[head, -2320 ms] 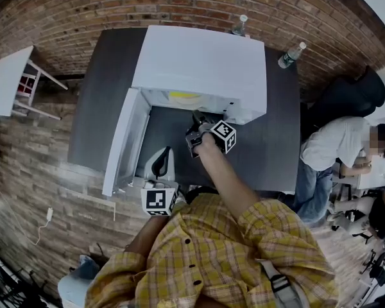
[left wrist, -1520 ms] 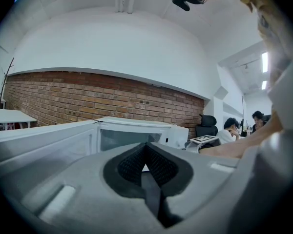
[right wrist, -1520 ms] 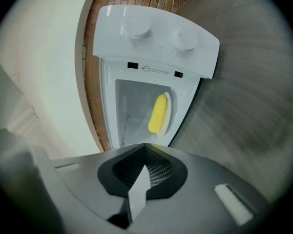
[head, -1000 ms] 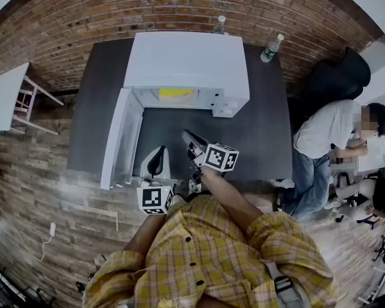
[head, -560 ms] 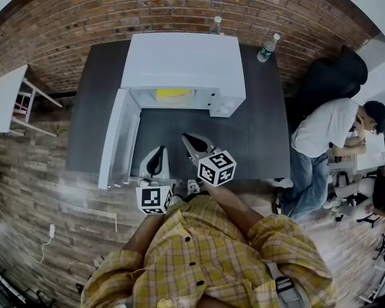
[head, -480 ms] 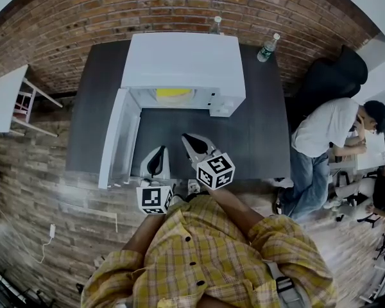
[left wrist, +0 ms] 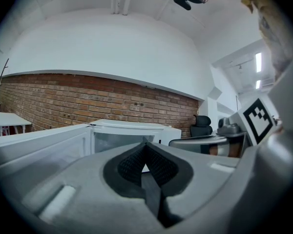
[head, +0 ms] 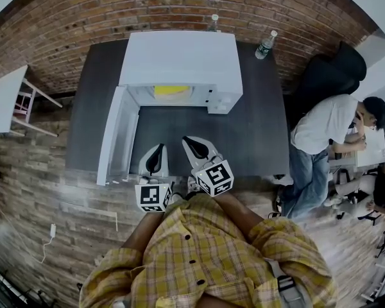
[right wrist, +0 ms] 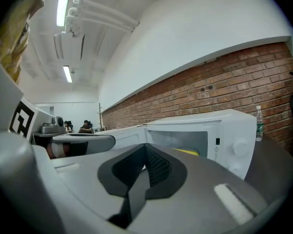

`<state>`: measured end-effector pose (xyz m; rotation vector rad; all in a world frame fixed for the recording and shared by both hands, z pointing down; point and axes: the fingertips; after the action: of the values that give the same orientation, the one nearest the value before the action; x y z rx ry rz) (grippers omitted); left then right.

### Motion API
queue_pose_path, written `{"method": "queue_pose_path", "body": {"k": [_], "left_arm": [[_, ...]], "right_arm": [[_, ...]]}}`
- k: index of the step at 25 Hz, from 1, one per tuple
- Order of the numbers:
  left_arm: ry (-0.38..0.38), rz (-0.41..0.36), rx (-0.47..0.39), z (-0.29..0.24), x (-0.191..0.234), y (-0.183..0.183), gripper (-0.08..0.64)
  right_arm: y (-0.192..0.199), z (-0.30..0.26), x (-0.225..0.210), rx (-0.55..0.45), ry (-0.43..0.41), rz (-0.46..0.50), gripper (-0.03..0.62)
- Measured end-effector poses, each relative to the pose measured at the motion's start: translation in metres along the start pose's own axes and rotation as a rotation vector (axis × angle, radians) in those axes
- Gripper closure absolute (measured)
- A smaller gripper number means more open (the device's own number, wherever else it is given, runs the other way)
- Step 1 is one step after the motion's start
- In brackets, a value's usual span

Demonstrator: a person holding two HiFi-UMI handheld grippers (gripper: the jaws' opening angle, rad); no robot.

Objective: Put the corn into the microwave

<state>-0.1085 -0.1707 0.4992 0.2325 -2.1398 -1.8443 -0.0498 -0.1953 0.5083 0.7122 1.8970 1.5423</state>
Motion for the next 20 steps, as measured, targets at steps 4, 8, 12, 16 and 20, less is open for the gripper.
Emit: {"method": "queue_pose_path", "body": {"k": [4,8,12,16,20], "left_arm": [[-0.002,-0.002,0.003,0.001,0.0,0.0,0.563],[-0.001,-0.003,0.001,0.003,-0.002,0.0,0.563],[-0.004,0.0,0.0,0.004,-0.002,0.0,0.563],[-0.004,0.002,-0.003,0.005,-0.002,-0.001,0.563],[-0.004,0.001,-0.004,0.005,-0.003,-0.001,0.563]], "right_arm": [[-0.004,0.007,-0.003,-0.021,0.022,0.005,0.588],[-0.008,0.012,-0.004,-0.035,0.037,0.005,0.588],[-0.008,0.017,-0.003,-0.04,0.045,0.018,0.589],[-0.01,0.021,-0.004,-0.042,0.056,0.035,0.589],[-0.01,0.026,-0.005,-0.048,0.061,0.025,0.589]]}}
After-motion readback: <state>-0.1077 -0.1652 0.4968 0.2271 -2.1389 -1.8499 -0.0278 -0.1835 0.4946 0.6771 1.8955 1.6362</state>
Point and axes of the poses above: the fingertips, and each gripper's own axes: z backward along the fingers, x to its left, y out of its underside, and after that the axes turned 2 degrees about z, right-handed
